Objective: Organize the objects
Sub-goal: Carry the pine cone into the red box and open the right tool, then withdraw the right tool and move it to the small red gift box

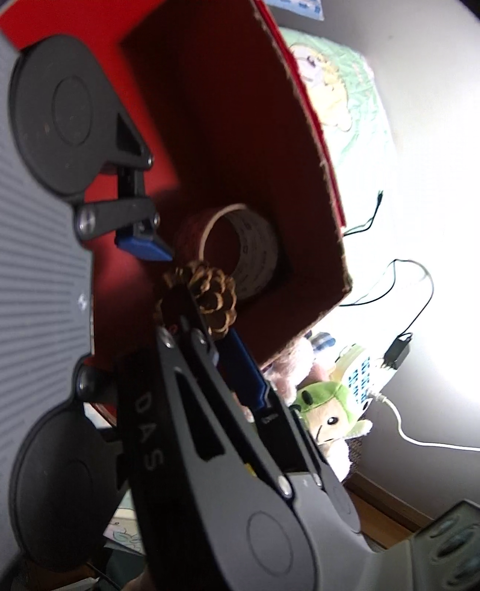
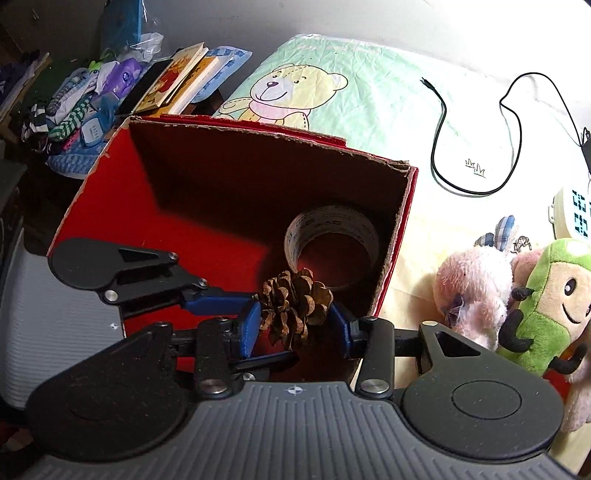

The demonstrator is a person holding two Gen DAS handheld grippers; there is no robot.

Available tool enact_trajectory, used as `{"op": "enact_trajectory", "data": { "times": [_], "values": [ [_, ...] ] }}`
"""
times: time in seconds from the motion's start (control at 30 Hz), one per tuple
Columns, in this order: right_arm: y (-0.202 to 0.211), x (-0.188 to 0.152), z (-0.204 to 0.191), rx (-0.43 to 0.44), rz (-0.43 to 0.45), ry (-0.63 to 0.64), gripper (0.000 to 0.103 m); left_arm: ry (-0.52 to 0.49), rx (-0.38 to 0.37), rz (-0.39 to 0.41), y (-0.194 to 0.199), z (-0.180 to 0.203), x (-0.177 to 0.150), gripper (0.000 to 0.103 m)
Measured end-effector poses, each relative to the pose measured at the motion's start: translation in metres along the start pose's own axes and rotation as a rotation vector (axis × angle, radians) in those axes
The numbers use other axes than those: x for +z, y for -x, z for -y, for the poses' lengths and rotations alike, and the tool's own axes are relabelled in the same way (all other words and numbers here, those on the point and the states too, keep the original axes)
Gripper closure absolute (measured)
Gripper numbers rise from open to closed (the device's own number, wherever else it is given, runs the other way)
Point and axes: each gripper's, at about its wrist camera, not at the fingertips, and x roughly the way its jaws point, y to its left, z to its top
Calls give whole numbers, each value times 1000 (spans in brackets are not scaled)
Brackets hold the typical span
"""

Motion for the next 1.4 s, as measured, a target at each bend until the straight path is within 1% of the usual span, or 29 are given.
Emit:
{"op": "enact_trajectory", "data": {
  "times": [0.2,0.3,0.33,0.4,0.5,0.67,0.8,0.9,1.0,1.07,1.17,1.2,1.3,1.4],
  "values": [
    [-5,7,-1,-30,-8,17,61,-5,6,-26,-10,2,3,60],
    [-10,10,-5,-65,-20,40,61,6,12,-55,-20,0,4,62],
    [-12,11,-6,-69,-27,45,61,14,5,-61,-21,-2,4,63],
    [-15,13,-7,-74,-42,48,61,34,-16,-74,-24,-6,3,69],
    [-19,16,-9,-85,-62,37,61,54,-31,-81,-26,-10,2,70],
    [-23,17,-11,-80,-110,4,60,58,-46,-94,-24,-12,-3,70],
    [-22,16,-9,-69,-107,-12,61,54,-49,-97,-25,-11,-4,70],
    [-19,14,-8,-51,-94,-25,59,65,-51,-99,-26,-13,-4,70],
    [-16,10,-7,-37,-61,-29,57,66,-47,-98,-26,-13,-5,70],
    [-14,7,-6,-23,-38,-42,57,60,-28,-91,-25,-12,-5,70],
    [-8,2,-6,-24,23,-64,57,69,-2,-82,-23,-13,-4,68],
    [-4,0,-6,-31,50,-65,56,74,7,-78,-22,-14,-4,67],
    [12,-10,-7,-53,161,-71,56,87,41,-68,-17,-17,-6,67],
    [25,-21,-3,-23,273,-106,56,95,75,-41,-6,-20,-7,66]
  ]
}}
